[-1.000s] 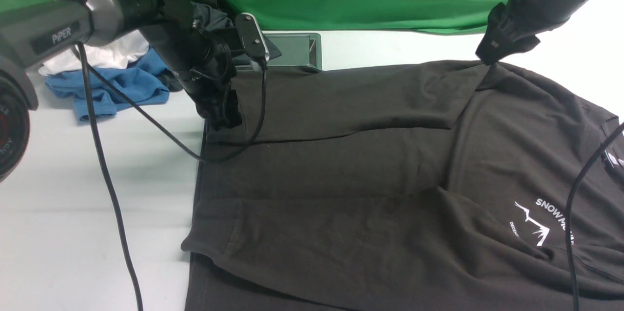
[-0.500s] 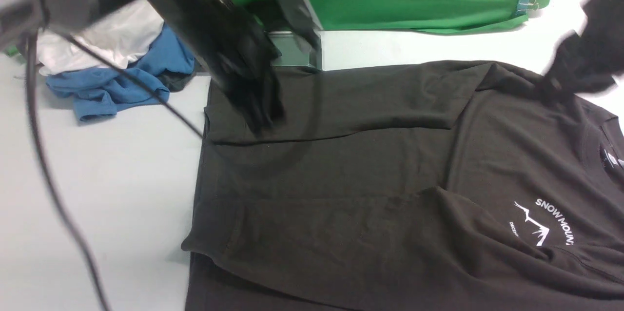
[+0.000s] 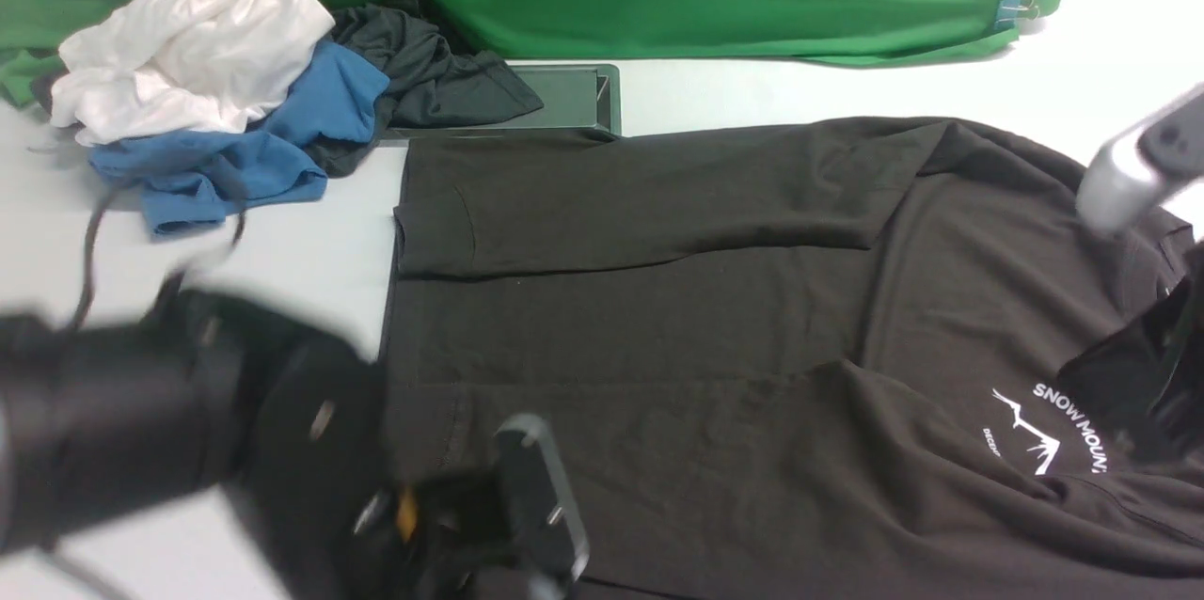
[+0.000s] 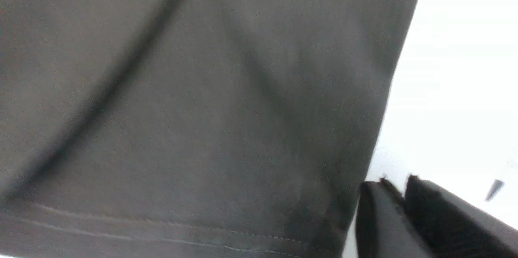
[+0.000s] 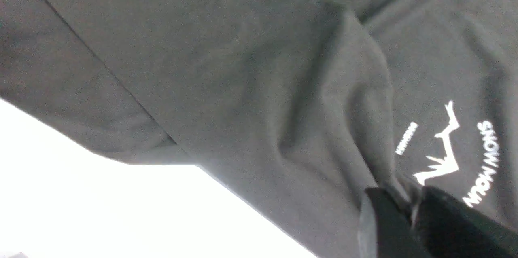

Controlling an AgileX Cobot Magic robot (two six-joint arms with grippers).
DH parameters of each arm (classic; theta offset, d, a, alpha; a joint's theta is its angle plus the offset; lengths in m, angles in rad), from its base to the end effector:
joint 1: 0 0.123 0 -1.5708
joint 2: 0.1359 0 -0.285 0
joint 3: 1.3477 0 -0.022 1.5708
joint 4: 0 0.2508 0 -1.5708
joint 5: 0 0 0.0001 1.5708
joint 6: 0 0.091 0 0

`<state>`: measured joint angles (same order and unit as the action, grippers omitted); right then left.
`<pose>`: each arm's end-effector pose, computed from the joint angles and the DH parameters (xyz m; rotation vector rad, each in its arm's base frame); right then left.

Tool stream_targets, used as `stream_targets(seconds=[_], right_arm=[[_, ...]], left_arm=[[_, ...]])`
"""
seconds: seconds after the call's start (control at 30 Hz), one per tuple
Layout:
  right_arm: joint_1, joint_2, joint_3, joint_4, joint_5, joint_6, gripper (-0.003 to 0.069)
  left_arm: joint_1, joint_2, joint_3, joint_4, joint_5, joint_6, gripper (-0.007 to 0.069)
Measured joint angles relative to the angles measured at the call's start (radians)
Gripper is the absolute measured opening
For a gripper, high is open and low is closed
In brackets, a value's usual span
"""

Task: Fold a long-sleeved shirt on a white desktop.
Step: 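Grasp the near edge of the shirt at its hem and shoulder corners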

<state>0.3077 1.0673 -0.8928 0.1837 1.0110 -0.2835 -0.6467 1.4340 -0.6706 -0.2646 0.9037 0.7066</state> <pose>0.1776 0.0712 0.3092 -0.6984 2.5687 0.2467 0.1561 -0.1413 0.1791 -1.7474 -2.5871 0.3244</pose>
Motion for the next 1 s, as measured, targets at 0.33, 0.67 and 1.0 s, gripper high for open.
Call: stream_targets(seconds=[0.33,0.67,1.0], right_arm=[[0.015,-0.002,0.015,0.001,-0.098,-0.004,0.0156],[0.015,-0.004,0.015,0.001,-0.117,-0.03,0.0162],[0.016,-0.005,0.015,0.0,-0.142,-0.035,0.0167]], left_arm=[[0.0,-0.03,0.176,-0.121,-0.258,0.24,0.0512],[-0.003,-0.028,0.188,-0.082,-0.392,0.284,0.0421],[-0.002,-0.192,0.099,-0.019,-0.11,0.279,0.029]])
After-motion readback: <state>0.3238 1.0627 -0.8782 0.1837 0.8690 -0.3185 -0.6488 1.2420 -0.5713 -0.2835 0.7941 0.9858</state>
